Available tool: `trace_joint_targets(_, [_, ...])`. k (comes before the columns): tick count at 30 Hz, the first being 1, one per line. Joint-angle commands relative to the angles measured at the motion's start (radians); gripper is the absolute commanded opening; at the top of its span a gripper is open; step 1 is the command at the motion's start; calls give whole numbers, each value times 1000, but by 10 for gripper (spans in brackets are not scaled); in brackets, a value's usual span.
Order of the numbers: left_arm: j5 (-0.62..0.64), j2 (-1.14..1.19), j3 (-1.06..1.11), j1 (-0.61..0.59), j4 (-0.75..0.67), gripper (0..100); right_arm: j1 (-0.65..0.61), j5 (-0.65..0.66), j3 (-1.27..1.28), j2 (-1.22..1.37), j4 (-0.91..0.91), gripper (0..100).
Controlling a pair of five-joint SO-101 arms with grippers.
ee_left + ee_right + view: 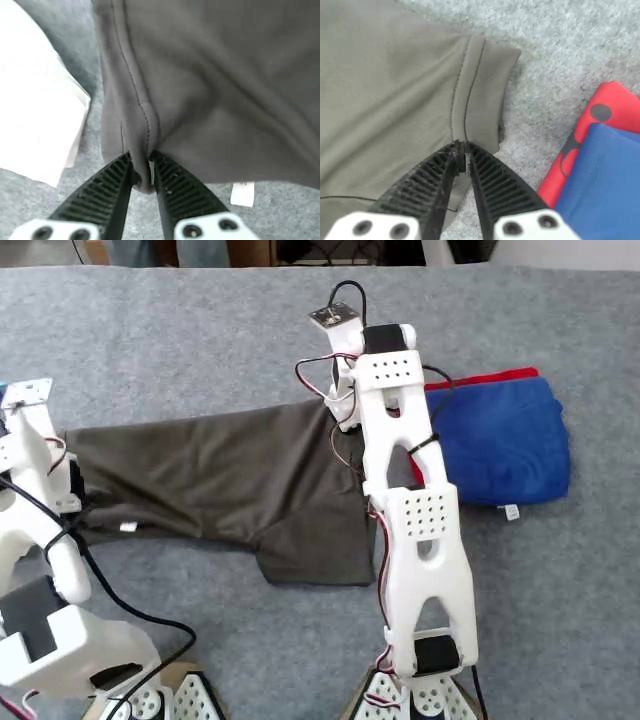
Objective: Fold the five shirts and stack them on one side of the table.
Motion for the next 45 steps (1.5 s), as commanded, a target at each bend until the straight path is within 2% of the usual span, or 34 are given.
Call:
trace_joint_targets(1, [-2, -8, -53, 2, 9, 31, -6, -3, -4, -10, 0, 15])
trace_joint_targets(5, [-3, -6, -62, 16, 61, 33, -6, -3, -5, -10, 0, 15])
trace_joint_targets(12, [-5, 2, -47, 24, 63, 33, -6, -5, -7, -13, 2, 15])
trace_joint_targets(15, [-74, -5, -33, 28, 55, 45, -8, -8, -1, -13, 2, 15])
trace_joint_targets(19, [-80, 2, -25, 22, 55, 88, -6, -8, 1, -13, 3, 15])
trace_joint_targets(31, [-78, 2, -25, 21, 61, 90, -6, -8, 1, -13, 3, 15])
trace_joint_targets(36, [-78, 2, -10, -56, 75, 90, -6, -8, 1, -13, 3, 15])
trace_joint_targets(40, [-72, 3, 73, -74, 14, 80, -8, -8, 1, -8, 2, 15])
trace_joint_targets(42, [-64, 3, 140, -79, -89, 19, -8, -8, -4, -8, -2, 15])
trace_joint_targets(45, [-66, 3, 242, -102, -212, 27, 2, -9, -4, -8, -26, 15])
